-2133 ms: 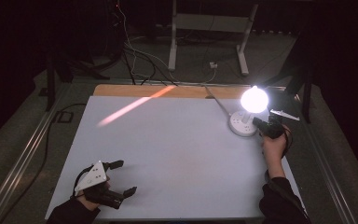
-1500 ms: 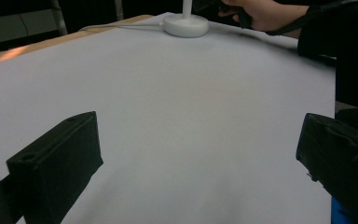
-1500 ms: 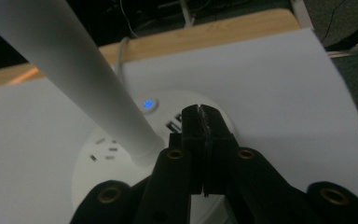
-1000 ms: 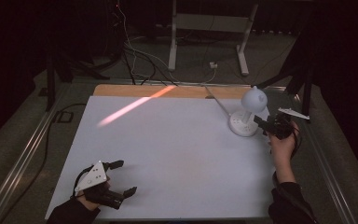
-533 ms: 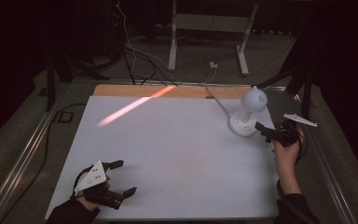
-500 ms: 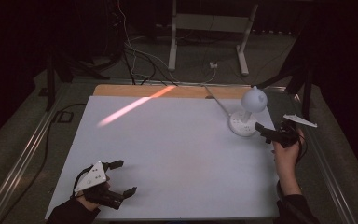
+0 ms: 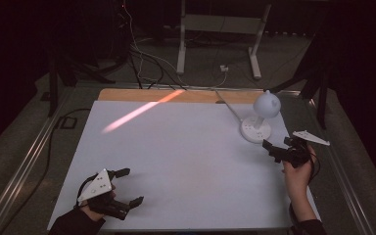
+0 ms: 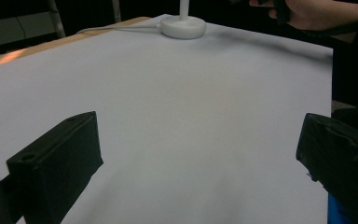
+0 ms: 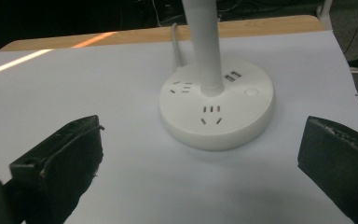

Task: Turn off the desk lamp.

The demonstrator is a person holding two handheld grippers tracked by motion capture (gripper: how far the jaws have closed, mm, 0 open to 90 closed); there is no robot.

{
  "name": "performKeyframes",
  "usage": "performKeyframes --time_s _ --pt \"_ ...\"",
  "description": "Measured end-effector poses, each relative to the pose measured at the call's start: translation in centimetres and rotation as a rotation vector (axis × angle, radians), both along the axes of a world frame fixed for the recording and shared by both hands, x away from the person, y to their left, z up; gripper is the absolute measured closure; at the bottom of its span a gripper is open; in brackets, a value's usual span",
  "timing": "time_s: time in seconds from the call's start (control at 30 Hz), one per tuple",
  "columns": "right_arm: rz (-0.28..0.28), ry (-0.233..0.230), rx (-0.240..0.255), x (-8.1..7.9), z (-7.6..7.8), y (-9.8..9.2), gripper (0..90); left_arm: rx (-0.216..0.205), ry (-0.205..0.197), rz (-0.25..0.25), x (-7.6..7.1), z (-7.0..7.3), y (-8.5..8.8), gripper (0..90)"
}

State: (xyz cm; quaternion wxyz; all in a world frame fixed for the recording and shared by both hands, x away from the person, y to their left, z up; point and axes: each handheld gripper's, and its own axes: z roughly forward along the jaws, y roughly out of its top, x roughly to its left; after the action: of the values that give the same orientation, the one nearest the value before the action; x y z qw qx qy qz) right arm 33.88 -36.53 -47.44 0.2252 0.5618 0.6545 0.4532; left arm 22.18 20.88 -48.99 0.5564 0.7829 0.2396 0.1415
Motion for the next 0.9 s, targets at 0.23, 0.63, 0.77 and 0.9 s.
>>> performKeyframes --time_s 0.23,0.63,0.77,0.9 --pt "-0.004 0.002 0.008 -1.9 -0.9 0.3 0.0 0.003 0.000 -0.004 0.0 0.0 -0.1 0.6" --pt "0.076 0.030 0.032 -5.5 -2.7 2.5 0.0 0.005 -0.001 -0.005 0.0 0.0 -0.1 0.6" --pt "0.144 0.036 0.023 -6.5 -3.2 3.2 0.0 0.006 -0.001 -0.005 -0.1 0.0 -0.1 0.6" --pt "0.194 0.048 -0.004 -7.6 -3.5 3.8 0.0 0.007 -0.001 -0.007 -0.1 0.0 -0.1 0.6"
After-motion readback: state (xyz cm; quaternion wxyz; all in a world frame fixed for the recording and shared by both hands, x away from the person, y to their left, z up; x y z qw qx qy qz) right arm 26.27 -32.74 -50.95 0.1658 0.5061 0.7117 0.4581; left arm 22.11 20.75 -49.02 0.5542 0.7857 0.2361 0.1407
